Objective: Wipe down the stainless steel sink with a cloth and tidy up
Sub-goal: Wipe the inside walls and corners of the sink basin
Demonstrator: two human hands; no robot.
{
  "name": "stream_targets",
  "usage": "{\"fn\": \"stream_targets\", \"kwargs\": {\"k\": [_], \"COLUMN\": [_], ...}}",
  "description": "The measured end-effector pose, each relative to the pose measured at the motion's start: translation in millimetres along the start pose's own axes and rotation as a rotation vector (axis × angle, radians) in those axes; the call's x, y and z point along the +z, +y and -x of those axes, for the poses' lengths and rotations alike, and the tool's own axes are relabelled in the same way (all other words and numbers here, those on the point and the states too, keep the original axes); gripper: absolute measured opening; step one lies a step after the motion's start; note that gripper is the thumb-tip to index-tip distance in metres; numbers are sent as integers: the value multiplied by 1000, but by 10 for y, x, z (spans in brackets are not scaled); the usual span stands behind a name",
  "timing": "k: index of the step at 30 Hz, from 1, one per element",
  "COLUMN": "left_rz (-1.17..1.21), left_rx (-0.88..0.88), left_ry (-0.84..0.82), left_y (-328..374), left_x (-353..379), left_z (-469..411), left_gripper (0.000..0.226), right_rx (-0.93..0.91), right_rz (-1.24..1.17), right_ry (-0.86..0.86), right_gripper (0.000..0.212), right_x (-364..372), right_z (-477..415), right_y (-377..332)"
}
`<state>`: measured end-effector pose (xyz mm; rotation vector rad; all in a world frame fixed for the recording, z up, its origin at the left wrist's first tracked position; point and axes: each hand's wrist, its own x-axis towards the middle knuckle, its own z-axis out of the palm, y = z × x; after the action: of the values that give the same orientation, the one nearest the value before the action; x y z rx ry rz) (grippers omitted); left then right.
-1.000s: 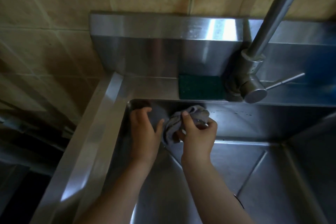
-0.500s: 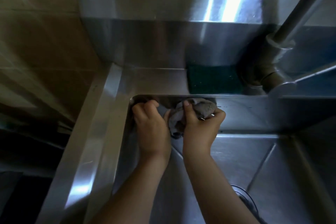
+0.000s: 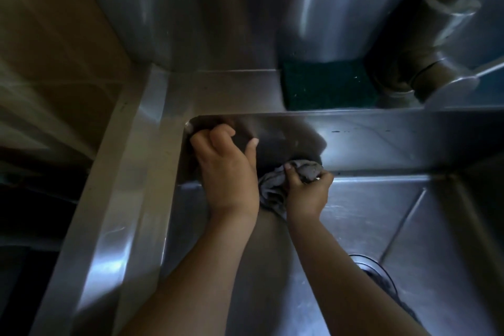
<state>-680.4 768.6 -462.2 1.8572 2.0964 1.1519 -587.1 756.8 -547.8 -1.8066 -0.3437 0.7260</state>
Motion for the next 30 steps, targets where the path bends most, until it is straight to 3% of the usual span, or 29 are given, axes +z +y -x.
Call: {"fn": "stream_targets", "kwargs": {"k": [8,13,23,30], "left_rz": [-23,-1,-9,-13], "left_rx": [4,15,14,3], "left_ry": [15,28,7,22], "left_y": [11,20,12,31], "left_x": [-7,-23,-18,-14], "left_z": [13,18,8,24], "left_gripper": [37,33,35,38], "right_rx": [-10,-174,-241,-135], "right_rz": [-179,-344,-272,-46], "right_ry": [32,-26,-52,-28], "right_gripper": [36,38,42,40], "right_x": [-76,-96,-74,-78], "right_z": [106,316,314,19], "right_y": [-346,-828,-796,-239]}}
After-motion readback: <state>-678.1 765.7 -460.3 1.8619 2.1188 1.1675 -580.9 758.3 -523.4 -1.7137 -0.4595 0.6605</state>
